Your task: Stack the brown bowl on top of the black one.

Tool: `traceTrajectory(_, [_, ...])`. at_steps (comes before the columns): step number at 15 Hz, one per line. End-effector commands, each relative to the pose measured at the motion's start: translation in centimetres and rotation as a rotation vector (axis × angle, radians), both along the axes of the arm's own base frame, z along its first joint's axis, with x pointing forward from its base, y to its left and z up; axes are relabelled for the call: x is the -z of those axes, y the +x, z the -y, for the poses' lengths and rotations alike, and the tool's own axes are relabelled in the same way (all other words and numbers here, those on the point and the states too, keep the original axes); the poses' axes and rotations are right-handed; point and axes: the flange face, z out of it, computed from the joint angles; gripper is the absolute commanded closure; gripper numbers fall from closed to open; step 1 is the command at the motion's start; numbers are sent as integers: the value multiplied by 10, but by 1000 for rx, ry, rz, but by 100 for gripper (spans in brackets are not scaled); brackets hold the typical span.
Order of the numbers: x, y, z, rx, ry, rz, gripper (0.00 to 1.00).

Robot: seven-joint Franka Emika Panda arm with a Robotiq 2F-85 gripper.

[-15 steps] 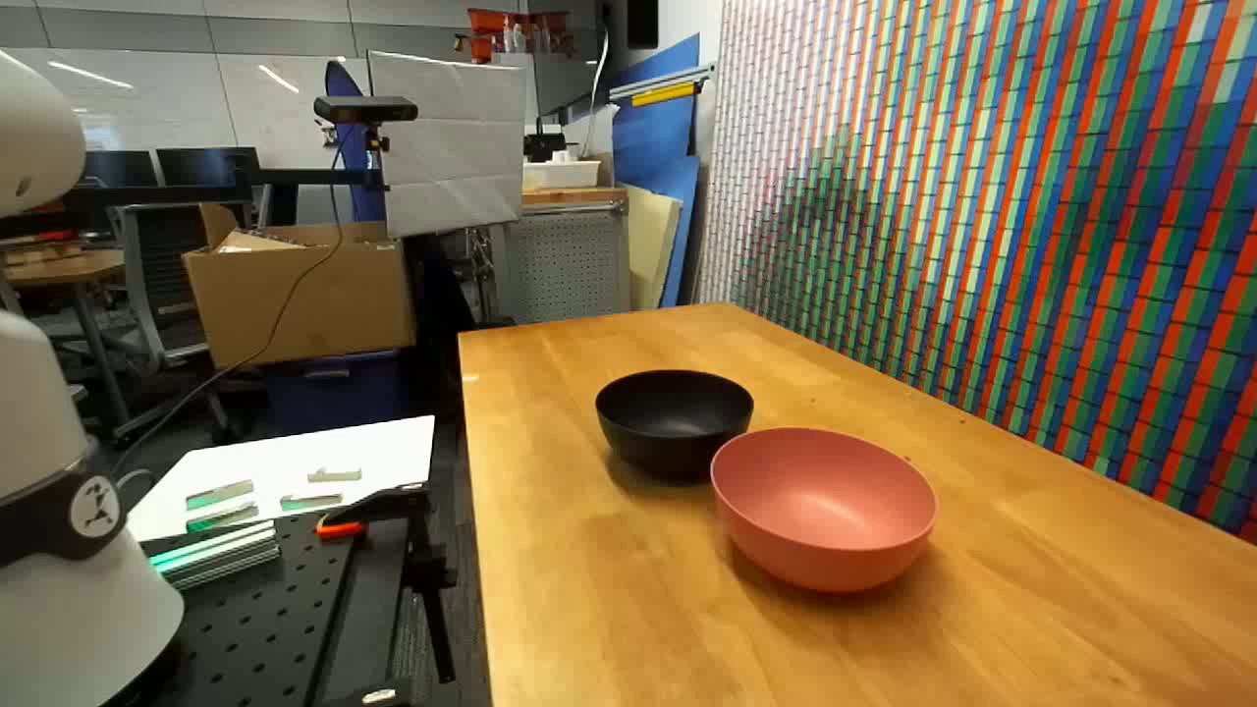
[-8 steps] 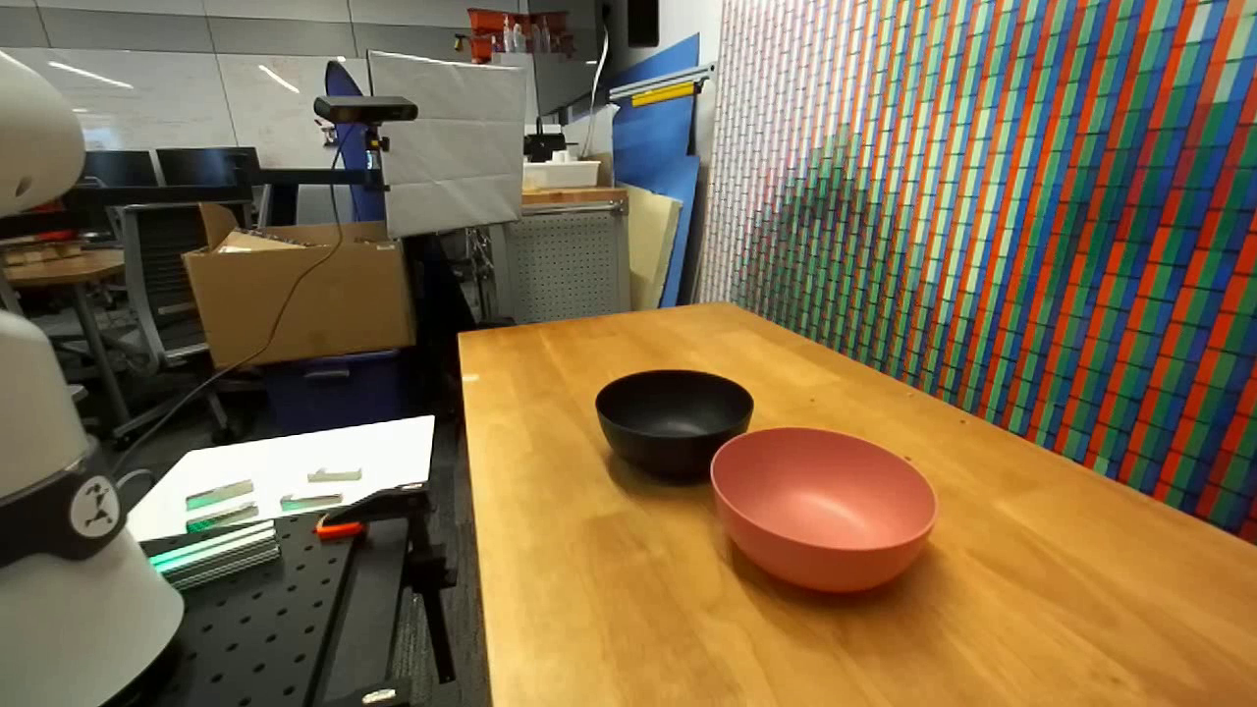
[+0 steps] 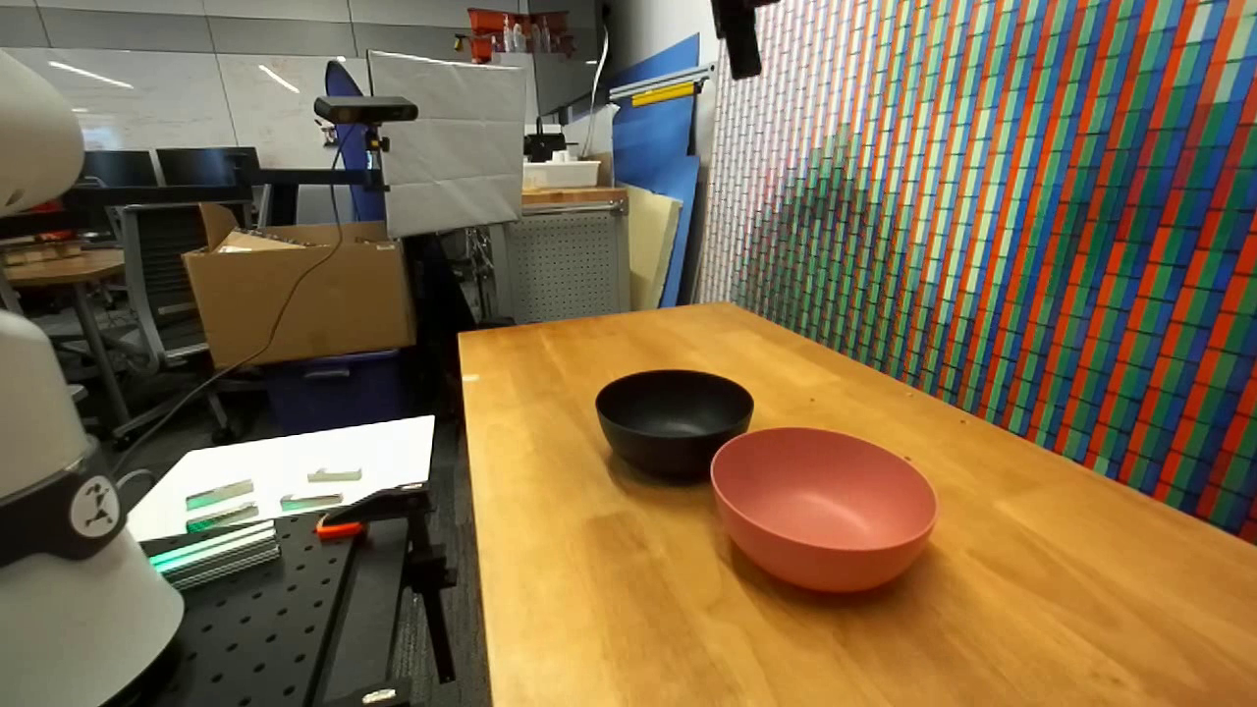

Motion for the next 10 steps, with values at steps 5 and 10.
traceTrajectory(5, [83, 88, -24, 3, 35, -125, 0])
traceTrajectory(10, [149, 117, -27, 11, 60, -228, 0])
